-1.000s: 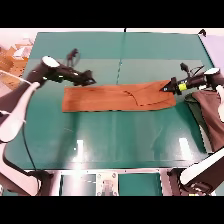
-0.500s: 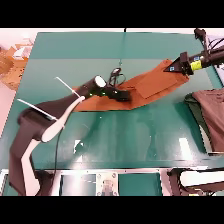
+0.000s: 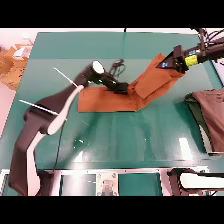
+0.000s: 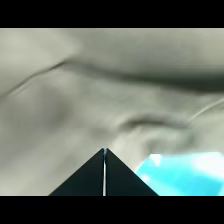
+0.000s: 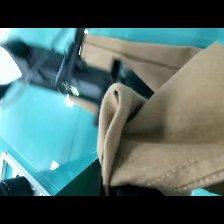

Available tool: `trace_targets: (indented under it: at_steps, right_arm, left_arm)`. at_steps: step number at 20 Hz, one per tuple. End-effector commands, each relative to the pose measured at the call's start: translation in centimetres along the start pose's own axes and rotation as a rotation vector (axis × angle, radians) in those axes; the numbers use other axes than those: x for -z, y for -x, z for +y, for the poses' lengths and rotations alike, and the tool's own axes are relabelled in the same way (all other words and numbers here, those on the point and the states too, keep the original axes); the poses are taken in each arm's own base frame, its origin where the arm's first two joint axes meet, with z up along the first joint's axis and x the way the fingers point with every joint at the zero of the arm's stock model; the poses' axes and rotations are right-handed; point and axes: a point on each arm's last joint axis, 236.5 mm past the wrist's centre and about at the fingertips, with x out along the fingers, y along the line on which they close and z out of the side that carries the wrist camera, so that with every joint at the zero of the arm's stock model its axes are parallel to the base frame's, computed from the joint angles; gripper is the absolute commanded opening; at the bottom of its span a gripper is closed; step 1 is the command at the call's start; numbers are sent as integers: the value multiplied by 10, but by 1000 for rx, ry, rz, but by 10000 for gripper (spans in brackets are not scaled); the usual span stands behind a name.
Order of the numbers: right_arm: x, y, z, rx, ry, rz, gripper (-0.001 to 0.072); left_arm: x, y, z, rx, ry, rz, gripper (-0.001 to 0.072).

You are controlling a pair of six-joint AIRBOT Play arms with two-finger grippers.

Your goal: Fold the shirts.

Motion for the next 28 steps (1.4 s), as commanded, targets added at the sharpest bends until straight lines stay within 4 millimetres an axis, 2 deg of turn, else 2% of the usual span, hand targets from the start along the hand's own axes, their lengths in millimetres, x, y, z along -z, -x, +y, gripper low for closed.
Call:
trace_targets:
  at_steps: [1, 3, 5, 7, 9, 10, 11, 12, 13, 14, 16, 18, 19, 20, 21, 22, 23, 25, 27, 28]
  right_arm:
    - [-2, -31, 35, -29, 37, -10, 14]
    - [-1, -71, 64, -60, 80, -16, 14]
    - [10, -127, 86, -86, 105, 1, 15]
    - [23, -197, 105, -100, 120, -3, 15]
    - [37, -282, 129, -119, 121, -71, 18]
    - [43, -319, 137, -125, 107, -123, 133]
    - [58, -352, 144, -136, 81, -142, 427]
    - [73, -372, 147, -130, 93, -135, 548]
    - [78, -377, 143, -114, 121, -120, 548]
    - [73, -371, 135, -89, 159, -112, 548]
    - [46, -333, 102, -24, 199, -83, 543]
    - [17, -277, 57, 22, 143, -41, 453]
    - [6, -247, 29, 43, 92, -15, 453]
    - [0, -220, -2, 64, 34, 14, 459]
    - [-1, -197, -31, 80, -27, 49, 520]
    - [4, -177, -61, 95, -94, 87, 527]
    - [13, -165, -86, 106, -156, 116, 574]
    - [35, -158, -126, 127, -271, 152, 598]
    - [60, -173, -146, 137, -335, 177, 598]
    - [70, -186, -147, 122, -348, 190, 598]
  left_arm:
    - [28, 105, 79, -283, 78, 127, 21]
    - [37, 167, 114, -412, 156, 112, 21]
    - [41, 211, 130, -452, 228, 65, 22]
    - [44, 237, 143, -466, 267, 28, 21]
    - [49, 251, 150, -473, 293, 17, 22]
    - [51, 253, 153, -473, 302, 20, 21]
    - [54, 255, 154, -473, 309, 26, 21]
    - [57, 257, 156, -472, 310, 37, 22]
    - [61, 259, 157, -477, 311, 53, 21]
    - [65, 260, 159, -489, 297, 70, 22]
    - [69, 265, 165, -524, 301, 82, 21]
    - [68, 266, 169, -540, 300, 77, 21]
    - [68, 266, 169, -541, 300, 76, 21]
    - [68, 266, 169, -541, 301, 76, 21]
    - [68, 266, 169, -541, 301, 76, 21]
    - [68, 266, 169, -541, 300, 76, 22]
    - [68, 266, 169, -541, 301, 75, 21]
    - [65, 267, 171, -548, 297, 61, 22]
    - [64, 267, 172, -551, 303, 57, 21]
    - [64, 268, 172, -553, 304, 57, 21]
